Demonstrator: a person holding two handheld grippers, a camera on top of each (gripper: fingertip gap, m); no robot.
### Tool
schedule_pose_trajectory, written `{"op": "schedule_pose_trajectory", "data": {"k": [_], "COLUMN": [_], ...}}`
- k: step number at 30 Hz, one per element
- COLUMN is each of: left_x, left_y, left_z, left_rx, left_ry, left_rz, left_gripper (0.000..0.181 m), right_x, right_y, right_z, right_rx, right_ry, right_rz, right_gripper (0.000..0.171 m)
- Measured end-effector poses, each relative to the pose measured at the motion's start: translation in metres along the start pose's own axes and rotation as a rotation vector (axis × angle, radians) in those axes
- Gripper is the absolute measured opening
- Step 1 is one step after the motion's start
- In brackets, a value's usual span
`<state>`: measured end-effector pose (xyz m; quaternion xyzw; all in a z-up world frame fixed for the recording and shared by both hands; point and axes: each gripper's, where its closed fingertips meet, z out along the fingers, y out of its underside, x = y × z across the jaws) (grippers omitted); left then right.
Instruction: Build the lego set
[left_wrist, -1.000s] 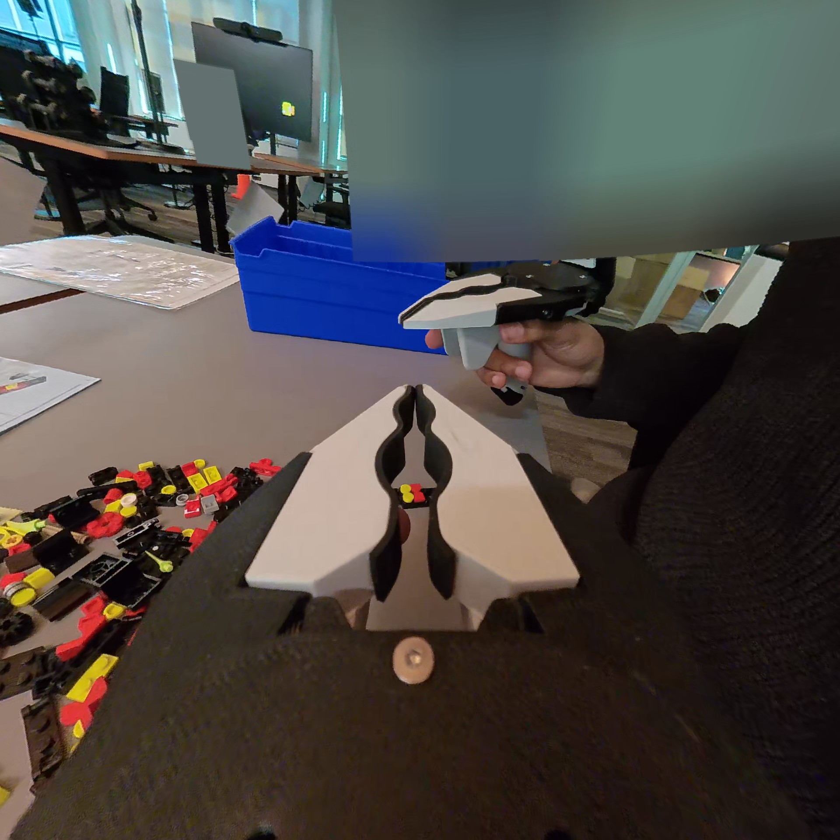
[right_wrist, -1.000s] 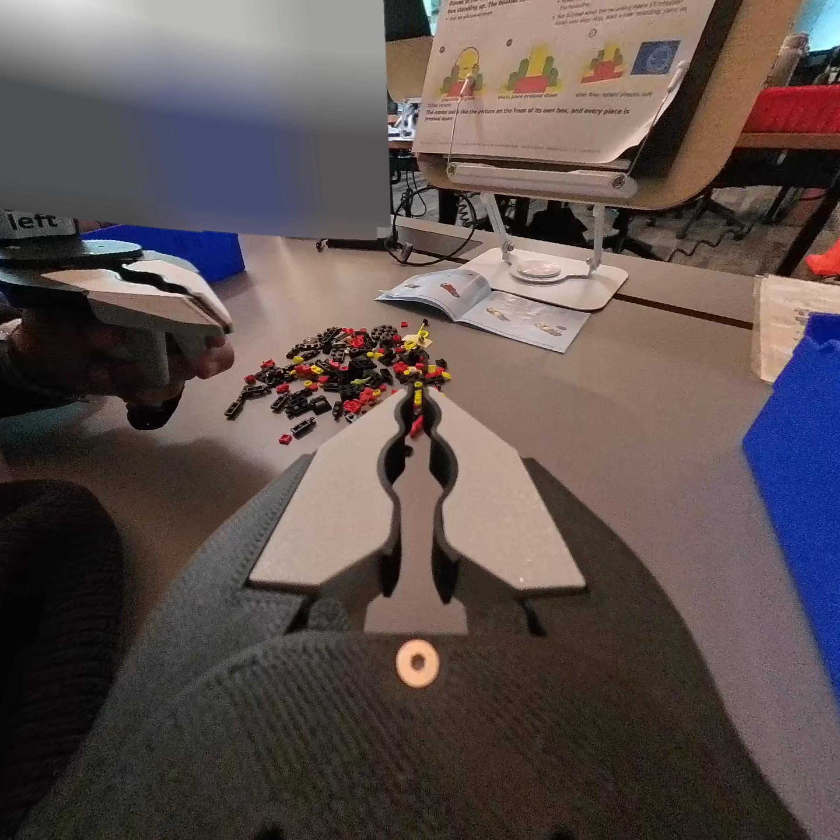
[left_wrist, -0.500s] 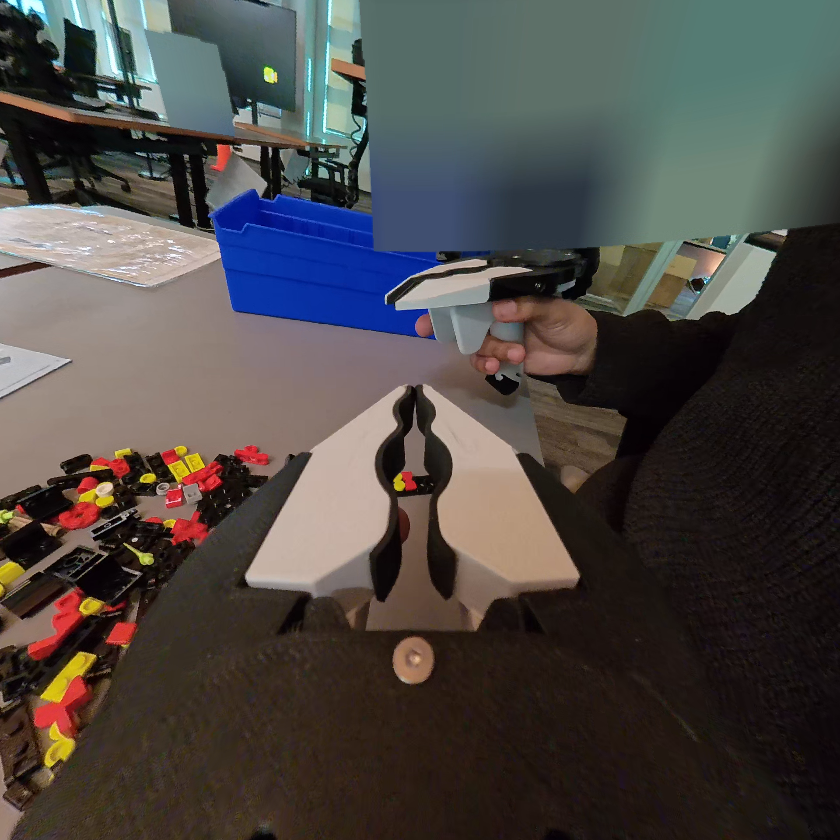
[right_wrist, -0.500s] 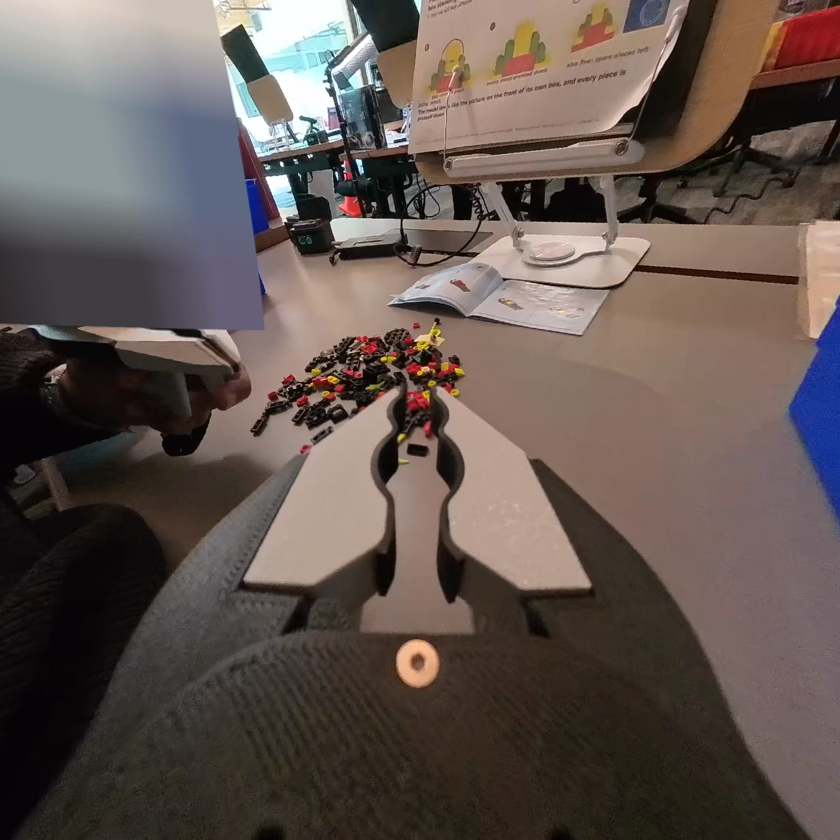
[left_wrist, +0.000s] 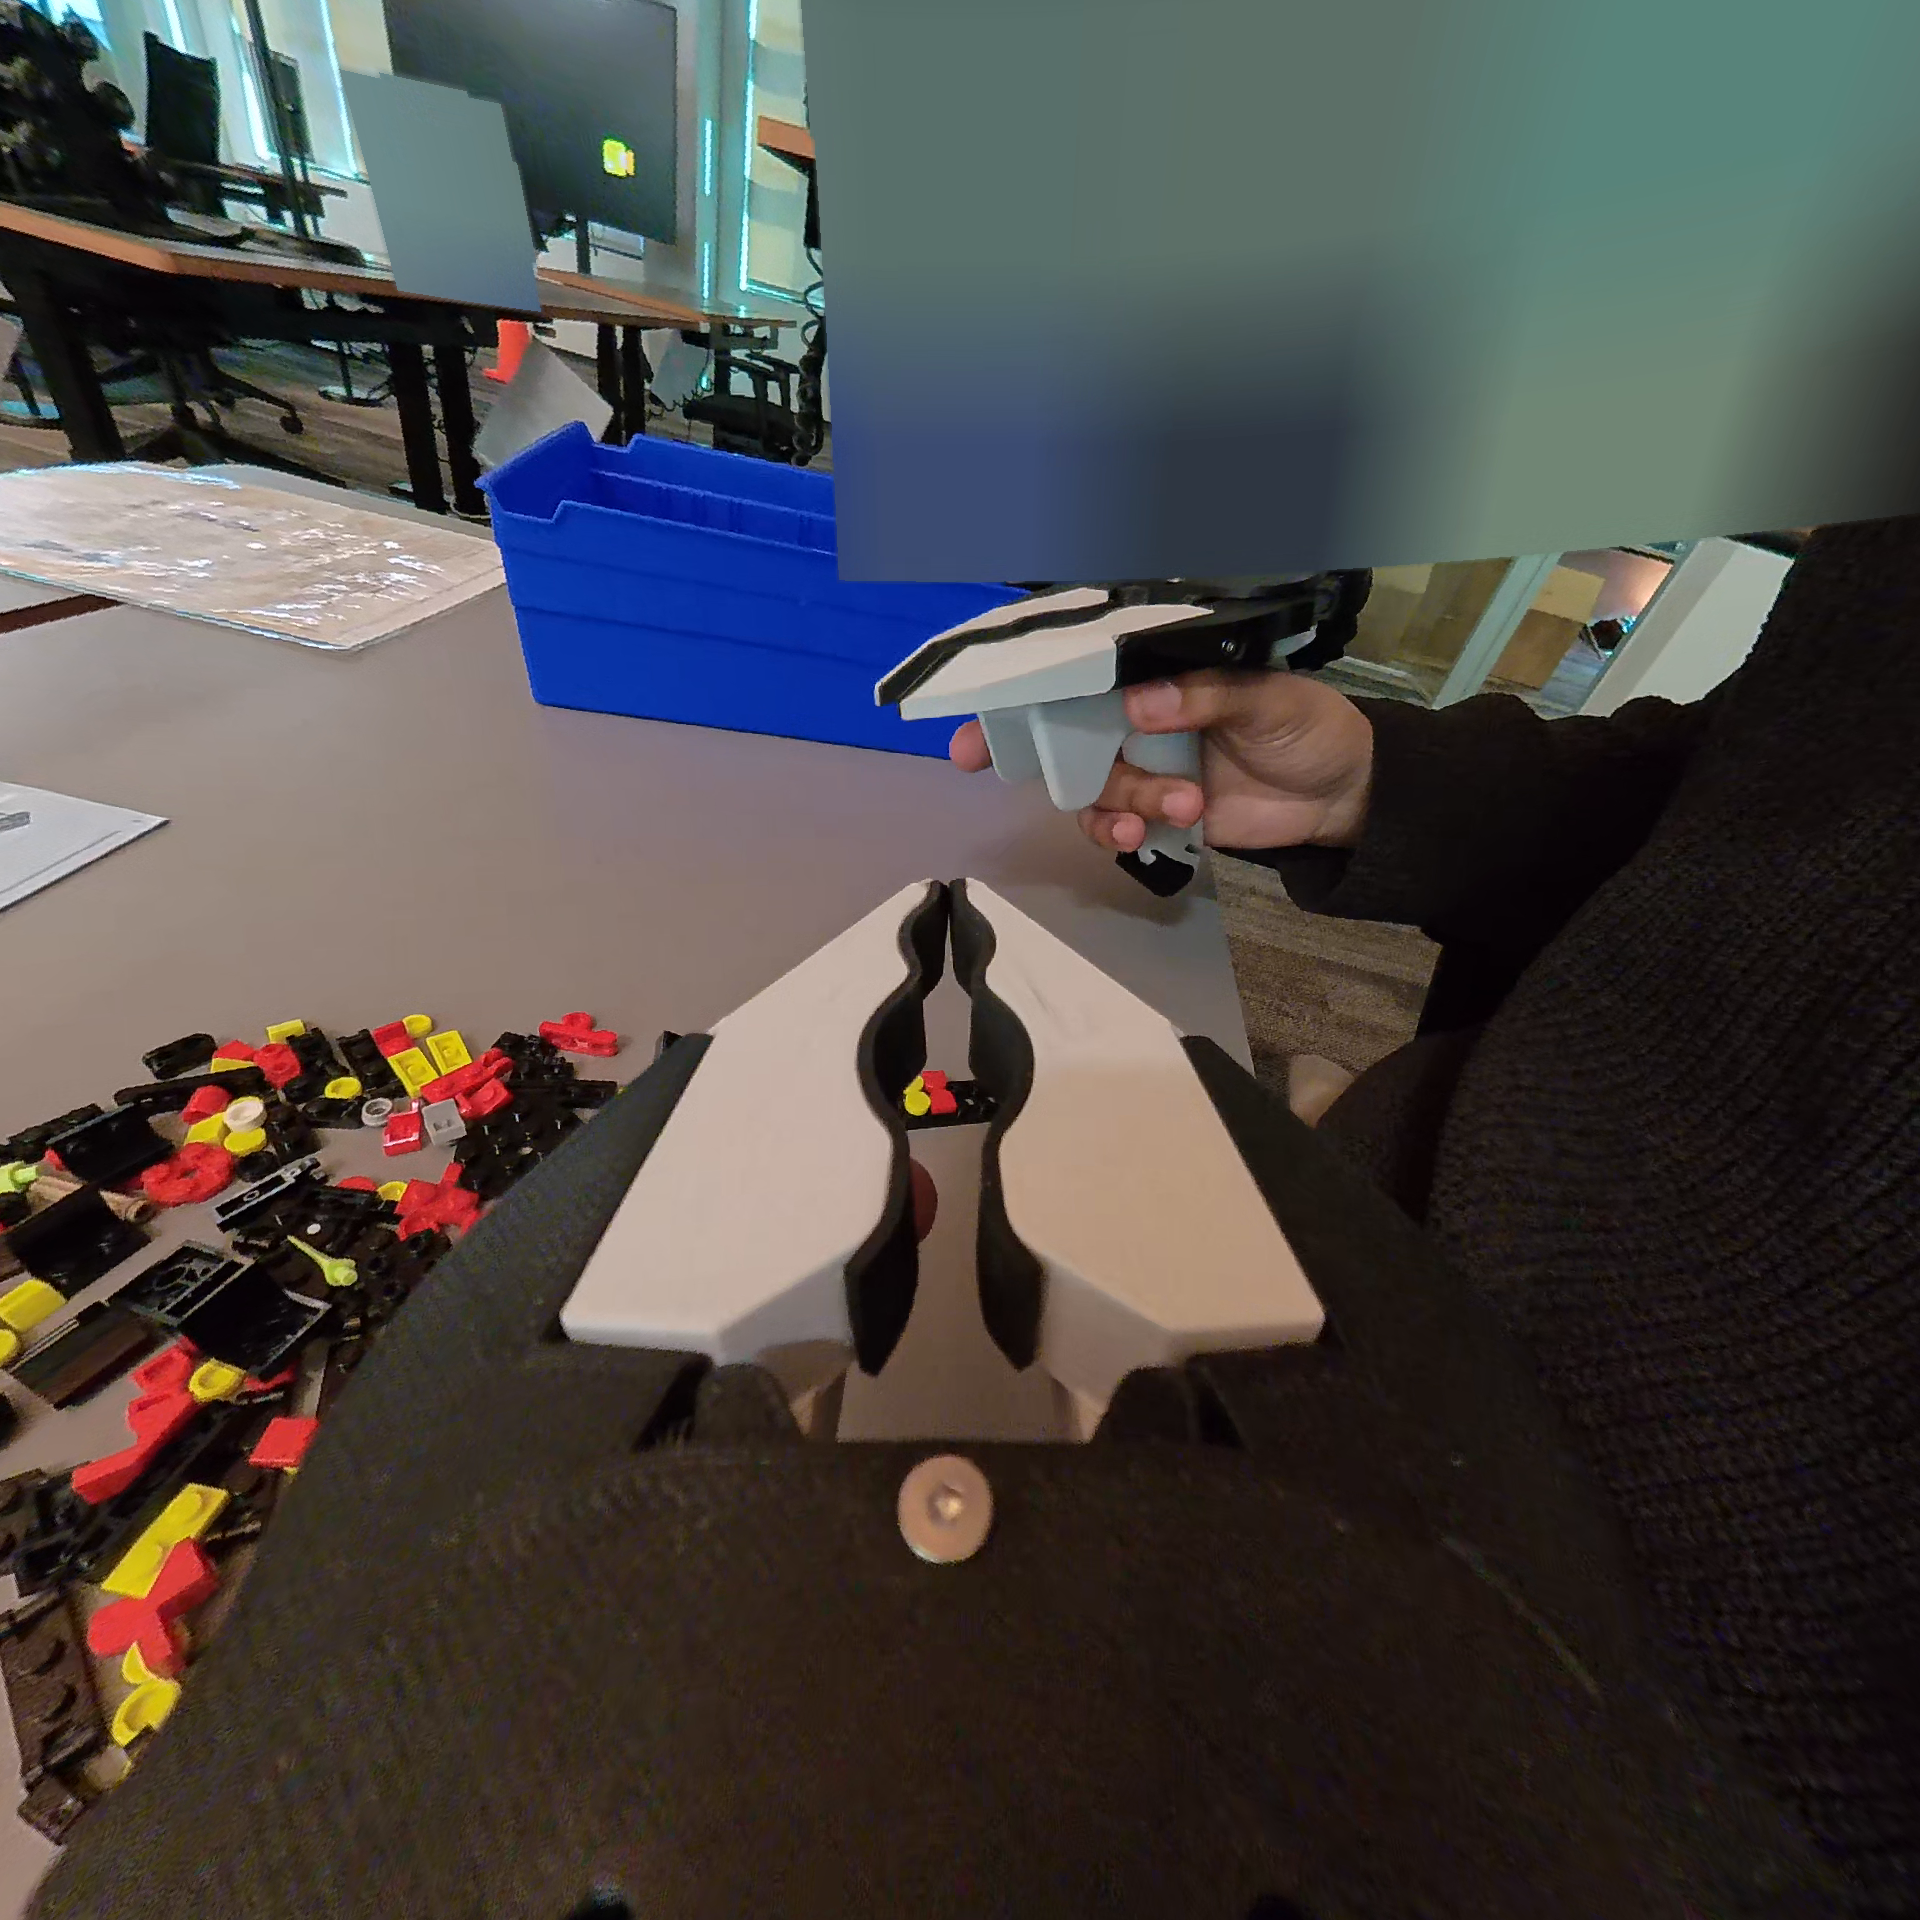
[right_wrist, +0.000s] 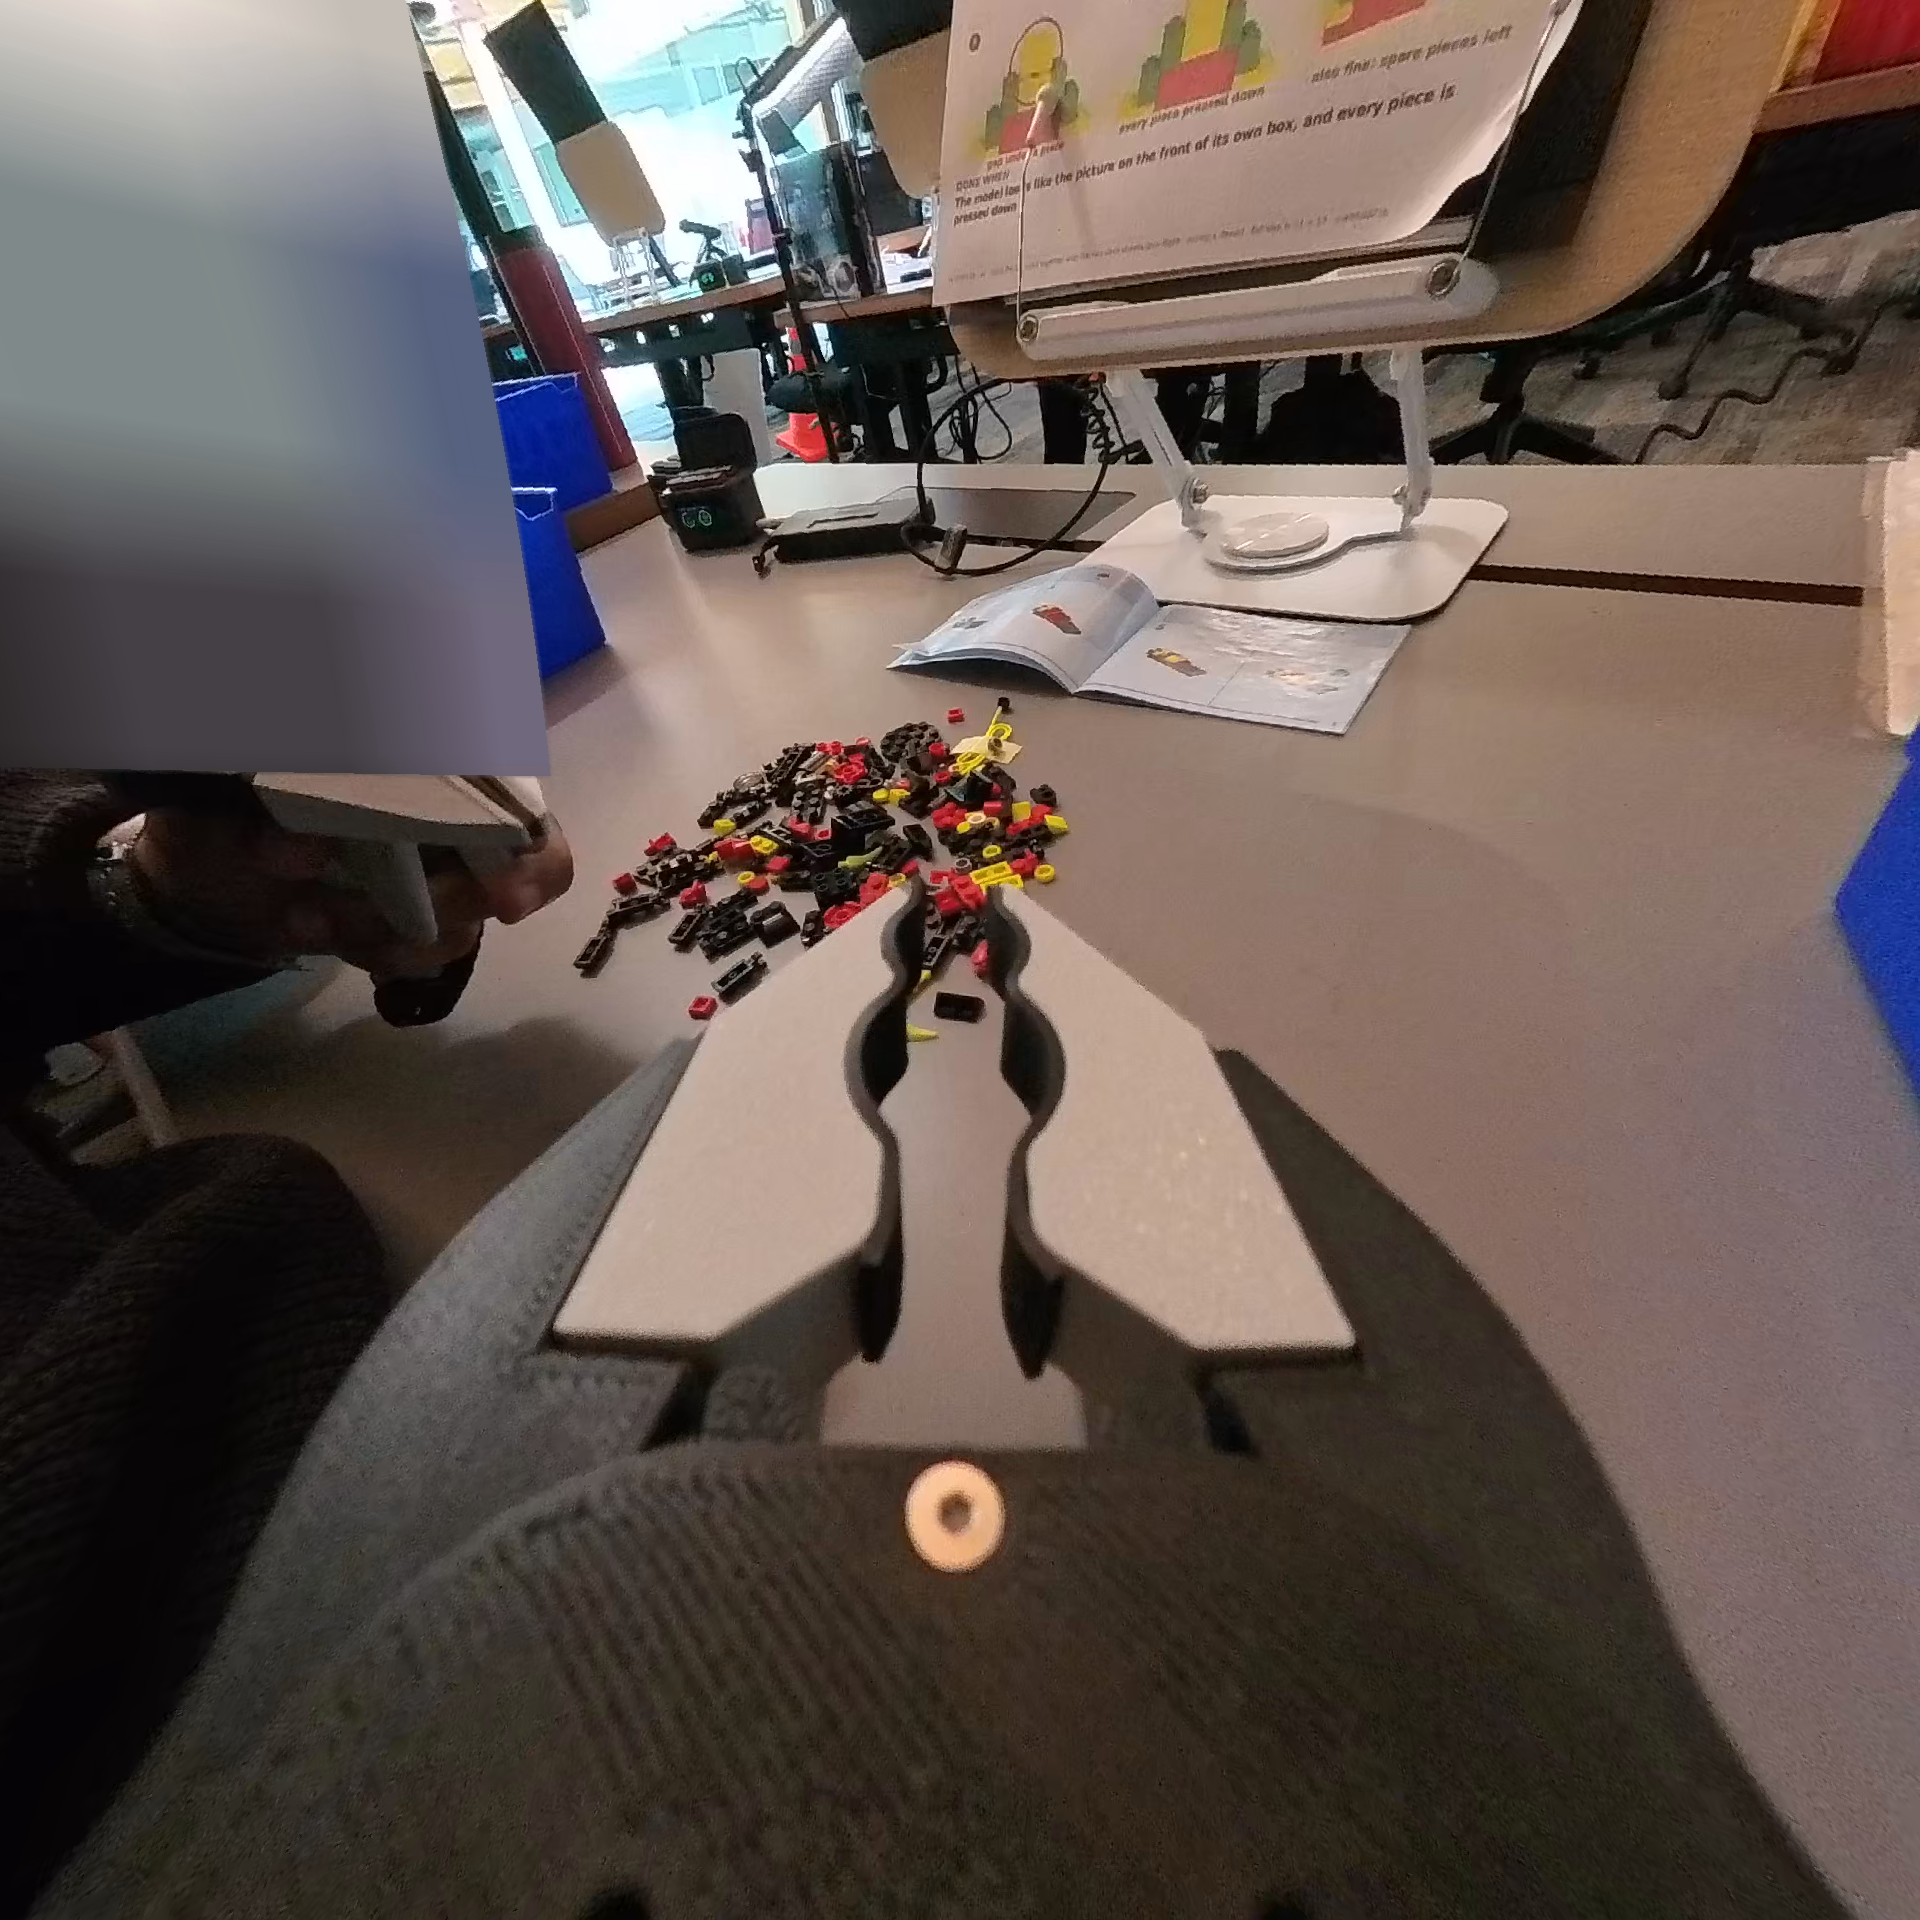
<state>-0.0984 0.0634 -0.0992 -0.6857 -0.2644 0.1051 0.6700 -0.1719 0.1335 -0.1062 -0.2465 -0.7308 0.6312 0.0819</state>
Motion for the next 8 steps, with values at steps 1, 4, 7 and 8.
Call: {"op": "schedule_pose_trajectory", "data": {"k": [1,4,7,8], "left_x": [0.000,0.003,0.020,0.026], "left_y": [0.000,-0.001,-0.001,-0.001], "left_z": [0.000,0.000,-0.001,-0.001], "left_rx": [-0.001,0.004,0.006,0.003], "left_ry": [0.001,0.014,0.114,0.147], "left_rz": [0.001,0.005,0.002,0.002], "left_gripper": [0.000,0.000,0.000,0.000], "right_x": [0.000,0.000,0.000,0.000], "right_y": [0.000,0.001,0.002,0.002], "right_z": [0.000,0.000,0.001,0.001], "right_rx": [-0.001,-0.005,-0.009,-0.011], "right_ry": [0.000,-0.001,-0.003,-0.004], "right_rz": [0.000,0.001,0.005,0.006], "right_gripper": [0.009,0.010,0.010,0.010]}}
